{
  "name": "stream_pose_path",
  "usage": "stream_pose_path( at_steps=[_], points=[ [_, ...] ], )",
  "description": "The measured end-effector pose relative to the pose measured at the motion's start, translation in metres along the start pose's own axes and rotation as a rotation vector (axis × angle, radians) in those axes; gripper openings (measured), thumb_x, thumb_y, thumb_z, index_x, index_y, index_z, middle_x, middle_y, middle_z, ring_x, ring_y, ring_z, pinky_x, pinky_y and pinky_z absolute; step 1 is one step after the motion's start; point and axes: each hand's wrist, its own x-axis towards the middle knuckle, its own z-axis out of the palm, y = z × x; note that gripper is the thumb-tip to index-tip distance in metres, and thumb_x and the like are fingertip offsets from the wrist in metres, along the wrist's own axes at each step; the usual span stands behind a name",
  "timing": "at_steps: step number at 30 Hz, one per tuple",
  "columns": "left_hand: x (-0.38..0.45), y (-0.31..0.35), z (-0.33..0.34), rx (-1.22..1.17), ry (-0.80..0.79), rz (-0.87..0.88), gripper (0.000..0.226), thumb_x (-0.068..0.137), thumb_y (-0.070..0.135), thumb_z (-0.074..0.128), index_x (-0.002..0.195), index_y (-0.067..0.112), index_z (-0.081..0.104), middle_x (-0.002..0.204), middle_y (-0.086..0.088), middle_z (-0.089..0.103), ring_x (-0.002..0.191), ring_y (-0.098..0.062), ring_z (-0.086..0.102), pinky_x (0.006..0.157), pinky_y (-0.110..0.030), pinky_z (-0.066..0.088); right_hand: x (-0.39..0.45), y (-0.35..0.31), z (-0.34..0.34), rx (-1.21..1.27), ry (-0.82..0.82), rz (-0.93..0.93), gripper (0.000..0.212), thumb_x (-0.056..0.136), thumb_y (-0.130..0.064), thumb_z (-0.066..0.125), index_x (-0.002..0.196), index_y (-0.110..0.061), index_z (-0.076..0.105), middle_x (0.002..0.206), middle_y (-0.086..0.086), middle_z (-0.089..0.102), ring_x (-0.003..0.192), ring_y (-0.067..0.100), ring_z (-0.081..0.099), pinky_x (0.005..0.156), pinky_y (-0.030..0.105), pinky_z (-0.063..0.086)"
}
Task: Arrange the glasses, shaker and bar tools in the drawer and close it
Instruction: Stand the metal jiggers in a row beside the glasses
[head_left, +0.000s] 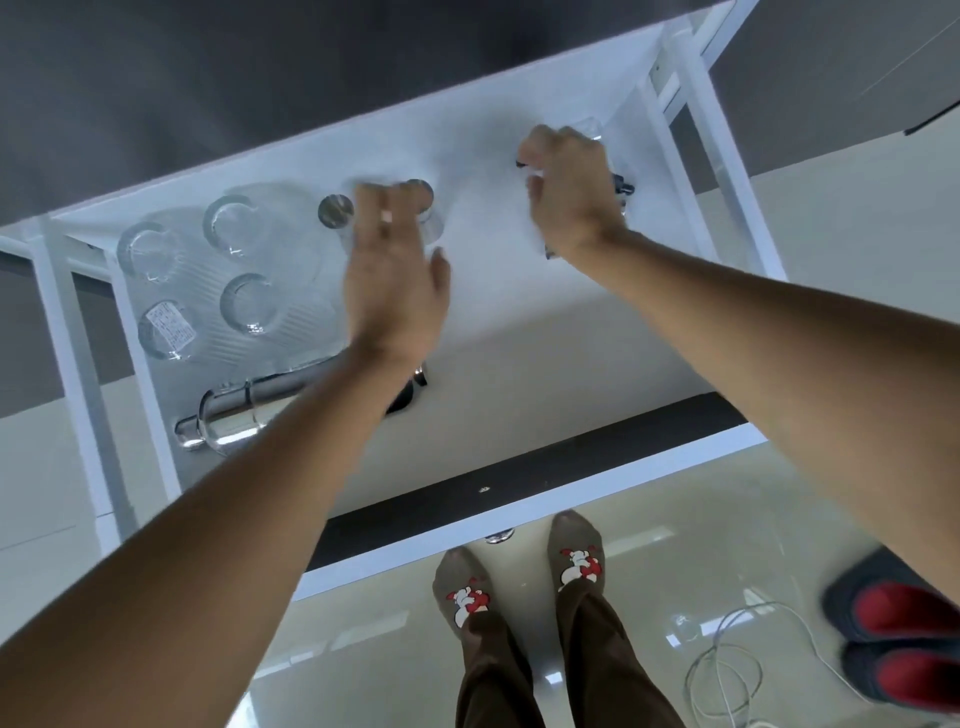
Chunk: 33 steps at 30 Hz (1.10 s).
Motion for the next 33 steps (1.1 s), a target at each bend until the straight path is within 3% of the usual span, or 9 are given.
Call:
stream_pose_path(
  at_steps=[3,5,9,14,18,21,27,30,33],
  points=[
    [-0.001,0.033,0.031,0.008,-0.181,0.278,0.044,0.078,0.000,0.059,0.122,0.007,0.056,0.123,-0.015,0.055,0.106,-0.034,0.055,0.082,-0.045,0.052,0.003,0.042,-0.025,-0.180,-0.081,0.048,0.033,0.080,0.012,0.046,0.103,-0.001,0.067,0.109,0.020,0.068,0.101,0.036,0.063,0.084,0.040,0.054],
    [0.003,0.055,0.055,0.076,-0.275,0.372,0.052,0.080,-0.002,0.057,0.131,0.010,0.051,0.134,-0.009,0.053,0.117,-0.033,0.051,0.087,-0.046,0.050,0.003,0.059,-0.031,-0.294,-0.187,0.036,0.024,0.077,0.012,0.048,0.084,-0.001,0.068,0.091,0.021,0.070,0.088,0.038,0.066,0.064,0.030,0.052],
    [0.014,0.079,0.089,0.240,-0.431,0.295,0.050,0.089,-0.001,0.047,0.137,0.014,0.046,0.141,-0.002,0.049,0.132,-0.027,0.040,0.090,-0.040,0.045,-0.001,0.078,-0.031,-0.378,-0.292,-0.002,0.021,0.078,0.008,0.049,0.066,-0.008,0.056,0.068,0.015,0.054,0.069,0.031,0.048,0.048,0.025,0.023],
    [0.008,0.071,0.094,0.370,-0.457,0.220,0.030,0.091,0.003,0.052,0.119,0.011,0.057,0.118,-0.010,0.058,0.112,-0.032,0.053,0.079,-0.039,0.044,-0.002,0.088,-0.026,-0.333,-0.321,-0.023,0.023,0.082,-0.003,0.061,0.065,-0.015,0.051,0.071,0.014,0.056,0.063,0.029,0.048,0.050,0.017,0.023],
    [-0.004,0.063,0.093,0.371,-0.510,0.209,0.029,0.086,0.005,0.058,0.115,0.010,0.059,0.120,-0.011,0.053,0.110,-0.032,0.052,0.082,-0.039,0.044,-0.012,0.088,-0.030,-0.295,-0.367,-0.002,0.016,0.080,-0.006,0.063,0.068,-0.009,0.053,0.074,0.018,0.058,0.067,0.032,0.050,0.058,0.031,0.037],
    [-0.007,0.055,0.076,0.214,-0.417,0.150,0.026,0.086,0.014,0.060,0.111,0.010,0.062,0.116,-0.011,0.055,0.109,-0.032,0.051,0.082,-0.041,0.045,-0.023,0.084,-0.032,-0.268,-0.366,-0.032,0.005,0.077,-0.002,0.061,0.076,0.001,0.057,0.077,0.024,0.060,0.075,0.039,0.058,0.064,0.034,0.040],
    [-0.008,0.005,0.015,-0.081,-0.091,-0.118,0.023,0.075,0.029,0.069,0.092,0.014,0.066,0.089,-0.002,0.073,0.089,-0.024,0.066,0.076,-0.034,0.053,-0.043,0.061,-0.025,-0.141,-0.312,-0.077,0.024,0.079,-0.013,0.062,0.099,0.000,0.059,0.103,0.025,0.055,0.097,0.039,0.053,0.072,0.033,0.038],
    [-0.010,-0.020,-0.006,-0.137,-0.017,-0.284,0.022,0.074,0.023,0.072,0.093,0.014,0.064,0.085,0.001,0.074,0.081,-0.015,0.070,0.069,-0.019,0.047,-0.046,0.029,-0.018,-0.016,-0.218,-0.140,0.027,0.077,-0.013,0.064,0.102,-0.002,0.062,0.102,0.023,0.058,0.097,0.035,0.055,0.073,0.026,0.033],
    [-0.012,-0.038,-0.013,-0.089,-0.024,-0.359,0.029,0.074,0.020,0.074,0.100,0.012,0.064,0.089,-0.003,0.074,0.080,-0.017,0.067,0.068,-0.019,0.042,-0.048,-0.011,-0.010,0.096,-0.211,-0.229,0.035,0.075,-0.023,0.062,0.103,-0.003,0.064,0.100,0.021,0.060,0.089,0.035,0.061,0.079,0.031,0.046]
  ],
)
